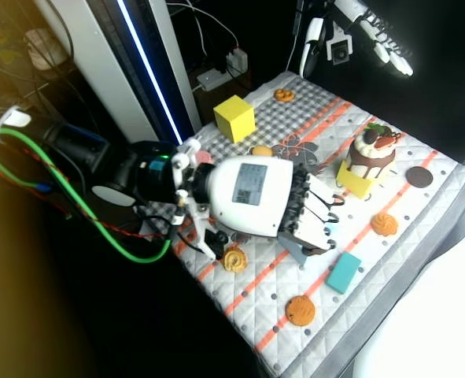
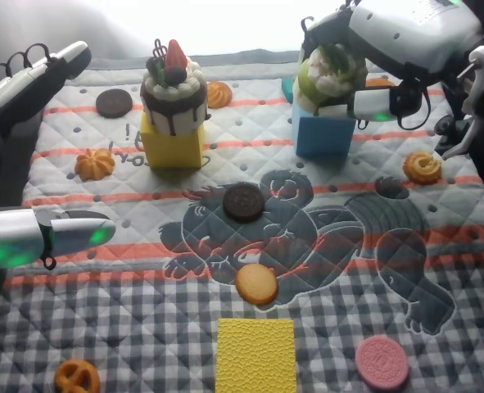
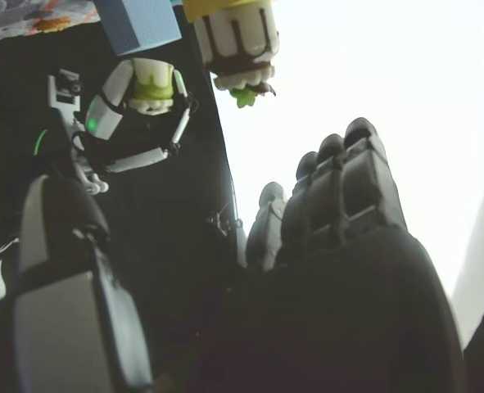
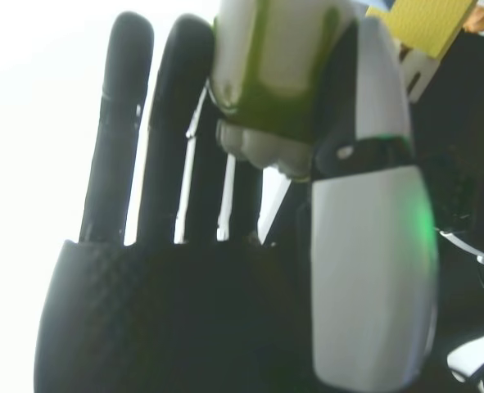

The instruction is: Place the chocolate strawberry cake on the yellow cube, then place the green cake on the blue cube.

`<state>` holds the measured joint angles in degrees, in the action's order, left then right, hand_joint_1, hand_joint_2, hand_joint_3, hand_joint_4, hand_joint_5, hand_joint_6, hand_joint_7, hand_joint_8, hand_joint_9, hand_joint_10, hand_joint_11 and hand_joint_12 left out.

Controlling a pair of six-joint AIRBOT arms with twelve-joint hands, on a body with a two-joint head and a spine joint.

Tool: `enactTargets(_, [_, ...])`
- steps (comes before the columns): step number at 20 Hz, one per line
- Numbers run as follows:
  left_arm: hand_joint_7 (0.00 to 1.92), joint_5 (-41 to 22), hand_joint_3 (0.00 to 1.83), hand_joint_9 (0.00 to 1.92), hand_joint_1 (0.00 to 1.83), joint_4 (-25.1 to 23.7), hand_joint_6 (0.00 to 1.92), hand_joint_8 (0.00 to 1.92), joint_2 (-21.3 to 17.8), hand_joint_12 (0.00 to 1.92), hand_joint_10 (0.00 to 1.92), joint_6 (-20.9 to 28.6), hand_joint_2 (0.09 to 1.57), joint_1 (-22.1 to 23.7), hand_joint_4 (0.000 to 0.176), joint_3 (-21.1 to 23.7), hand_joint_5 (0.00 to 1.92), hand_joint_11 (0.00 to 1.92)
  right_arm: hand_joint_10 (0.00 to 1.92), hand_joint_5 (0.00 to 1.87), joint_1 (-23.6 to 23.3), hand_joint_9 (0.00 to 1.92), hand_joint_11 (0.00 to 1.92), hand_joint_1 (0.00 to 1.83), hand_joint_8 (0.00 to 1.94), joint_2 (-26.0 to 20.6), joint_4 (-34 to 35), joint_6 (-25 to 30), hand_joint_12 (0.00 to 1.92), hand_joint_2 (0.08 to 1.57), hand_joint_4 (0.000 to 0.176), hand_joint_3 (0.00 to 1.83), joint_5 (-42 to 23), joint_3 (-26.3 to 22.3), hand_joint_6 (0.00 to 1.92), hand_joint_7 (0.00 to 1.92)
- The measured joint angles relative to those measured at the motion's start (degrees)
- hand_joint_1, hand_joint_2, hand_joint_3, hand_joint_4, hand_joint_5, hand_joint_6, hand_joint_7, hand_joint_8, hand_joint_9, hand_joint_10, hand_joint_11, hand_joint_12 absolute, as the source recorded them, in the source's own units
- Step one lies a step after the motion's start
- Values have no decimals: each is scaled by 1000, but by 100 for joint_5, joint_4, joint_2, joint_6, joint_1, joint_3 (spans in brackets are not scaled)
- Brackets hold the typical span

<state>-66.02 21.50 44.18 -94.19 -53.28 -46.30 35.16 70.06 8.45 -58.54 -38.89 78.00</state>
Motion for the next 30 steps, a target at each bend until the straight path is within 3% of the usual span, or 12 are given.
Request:
enactTargets(5, [0,0,7,0,809,-7,0,0,0,0,0,33,843,0,176,0,0,0,1145,897,-4,973,788,1372,809,20,48,2,1266,1095,0,0,122,59,991,1083])
enactTargets(7, [0,-4,14,0,748,-9,0,0,0,0,0,70,865,0,176,0,0,0,407,934,-4,1017,715,1226,915,20,52,9,1204,1107,5,2,157,61,1001,1057])
enactTargets(12, [0,-7,10,0,741,-9,0,0,0,0,0,87,866,0,176,0,0,0,301,929,-2,963,553,1216,1070,20,149,22,1241,1123,0,1,173,72,959,993])
enactTargets(13, [0,-7,7,0,745,-11,0,0,0,0,0,87,864,0,176,0,0,0,269,857,-2,900,496,1151,282,20,192,22,1255,1015,0,0,175,70,143,877])
enactTargets(14, [0,-9,7,0,745,-9,0,0,0,0,0,87,864,0,176,0,0,0,269,857,-2,900,496,1151,282,20,223,22,1255,1015,0,0,175,66,143,877])
enactTargets(16, [0,-13,6,0,728,-11,0,0,0,0,0,87,865,0,176,0,0,0,198,850,2,894,497,1127,27,20,269,22,1206,988,0,0,177,66,2,929])
enactTargets(20, [0,-42,5,0,763,-11,0,0,0,0,0,87,871,-7,176,0,0,0,172,776,15,888,447,1013,4,20,313,22,1287,979,0,0,175,55,0,911])
enactTargets(30, [0,-57,5,0,776,-24,0,0,0,0,0,87,881,-22,176,2,0,0,184,738,72,869,403,1018,2,17,380,17,1310,1018,1,1,133,33,0,918])
